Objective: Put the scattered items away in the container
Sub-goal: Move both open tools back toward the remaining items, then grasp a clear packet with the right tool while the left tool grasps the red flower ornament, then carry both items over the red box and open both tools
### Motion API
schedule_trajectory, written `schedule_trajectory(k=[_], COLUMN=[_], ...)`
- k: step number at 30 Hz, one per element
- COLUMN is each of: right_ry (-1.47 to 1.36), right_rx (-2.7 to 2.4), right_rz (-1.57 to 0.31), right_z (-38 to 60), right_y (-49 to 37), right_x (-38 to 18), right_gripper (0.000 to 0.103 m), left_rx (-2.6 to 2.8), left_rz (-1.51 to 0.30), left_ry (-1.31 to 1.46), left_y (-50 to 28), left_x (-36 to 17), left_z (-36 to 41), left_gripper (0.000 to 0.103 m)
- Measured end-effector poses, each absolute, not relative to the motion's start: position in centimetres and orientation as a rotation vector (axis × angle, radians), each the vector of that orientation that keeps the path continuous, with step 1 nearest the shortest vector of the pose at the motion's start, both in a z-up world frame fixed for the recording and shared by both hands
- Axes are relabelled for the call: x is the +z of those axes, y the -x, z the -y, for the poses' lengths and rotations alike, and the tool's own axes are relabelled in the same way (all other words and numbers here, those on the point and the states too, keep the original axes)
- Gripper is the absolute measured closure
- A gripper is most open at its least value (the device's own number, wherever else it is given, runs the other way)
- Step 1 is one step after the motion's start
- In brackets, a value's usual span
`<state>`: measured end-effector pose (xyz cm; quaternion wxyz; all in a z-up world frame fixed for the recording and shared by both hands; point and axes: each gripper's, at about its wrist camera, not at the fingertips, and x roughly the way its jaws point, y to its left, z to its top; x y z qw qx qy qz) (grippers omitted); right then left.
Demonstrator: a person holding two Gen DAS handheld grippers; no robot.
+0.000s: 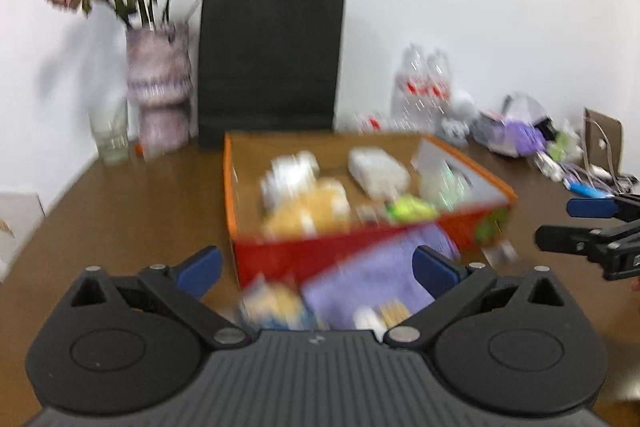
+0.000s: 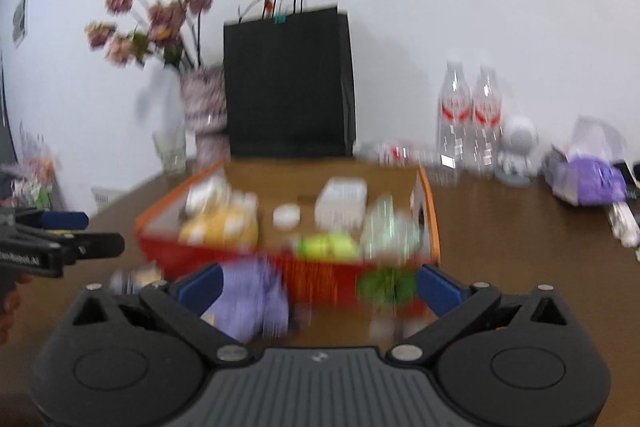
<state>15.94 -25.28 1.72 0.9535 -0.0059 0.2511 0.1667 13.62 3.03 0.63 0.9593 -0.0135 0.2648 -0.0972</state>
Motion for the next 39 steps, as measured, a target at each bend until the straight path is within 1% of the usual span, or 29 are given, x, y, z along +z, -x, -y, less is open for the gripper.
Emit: schedule_trajectory(k=[2,4,6,8,11,13,15,18,19,20,21,22,23,26,27,29,33,39], right_ry=[0.025,0.030,0.028,0.032,0.051,0.057,0.072,0.100,0.103,0.107,0.110,0.109,0.103,0.079,0.063,0.038,0.020,0.020], right_rx=[0.329,0.335,0.340,0.332,0.326,0.334,0.340,0.329,0.323,0.323,0.327,0.336,0.345,0.354,0.359,0.362,0.365,0.378], right_rz=[-0.541,-0.580,-0.611,-0.623,-0.615,-0.615,-0.620,-0.634,-0.642,-0.649,-0.661,-0.677,-0.681,-0.678,-0.675,-0.655,-0.625,-0.634], right_z=[25.1,24.8,24.4,24.0,23.6,23.3,22.9,22.0,21.7,21.5,21.4,21.4,21.5,22.0,22.2,22.7,23.4,23.3], right_y=[-13.9,-12.6,-11.9,-11.5,-11.0,-11.1,-11.5,-12.2,-12.4,-12.5,-12.6,-12.7,-12.6,-12.2,-12.1,-11.5,-10.7,-10.6], right_x=[0.1,-1.5,-2.5,-3.1,-3.2,-3.0,-3.1,-3.6,-3.9,-4.0,-4.3,-4.5,-4.7,-4.6,-4.5,-4.2,-3.4,-3.3], right_gripper=[0.000,0.004,0.013,0.014,0.017,0.019,0.027,0.036,0.038,0.049,0.067,0.077,0.086,0.087,0.091,0.094,0.094,0.094], left_rx=[-0.233,-0.258,-0.258,-0.265,-0.287,-0.284,-0.275,-0.263,-0.253,-0.244,-0.243,-0.251,-0.257,-0.245,-0.250,-0.259,-0.279,-0.272], left_rz=[-0.567,-0.590,-0.599,-0.602,-0.609,-0.618,-0.628,-0.655,-0.666,-0.676,-0.683,-0.688,-0.690,-0.665,-0.662,-0.654,-0.638,-0.640], left_ry=[0.055,0.087,0.109,0.118,0.131,0.130,0.134,0.130,0.125,0.123,0.127,0.132,0.135,0.147,0.153,0.157,0.165,0.167], left_y=[-12.3,-11.8,-11.7,-11.7,-12.2,-12.6,-13.2,-14.0,-14.2,-14.4,-14.4,-14.4,-14.4,-13.8,-13.6,-13.0,-11.7,-11.0], left_x=[-0.7,-1.6,-2.2,-2.5,-2.5,-2.8,-3.1,-3.9,-4.2,-4.5,-4.7,-4.9,-4.9,-4.8,-4.8,-4.6,-4.0,-3.9], left_z=[-2.5,-1.7,-0.9,0.0,1.3,2.2,2.9,3.7,3.9,3.9,4.0,4.0,4.0,3.9,3.8,3.7,3.4,2.8], left_gripper=[0.000,0.000,0.000,0.004,0.004,0.007,0.008,0.017,0.024,0.035,0.041,0.055,0.061,0.062,0.062,0.062,0.062,0.062])
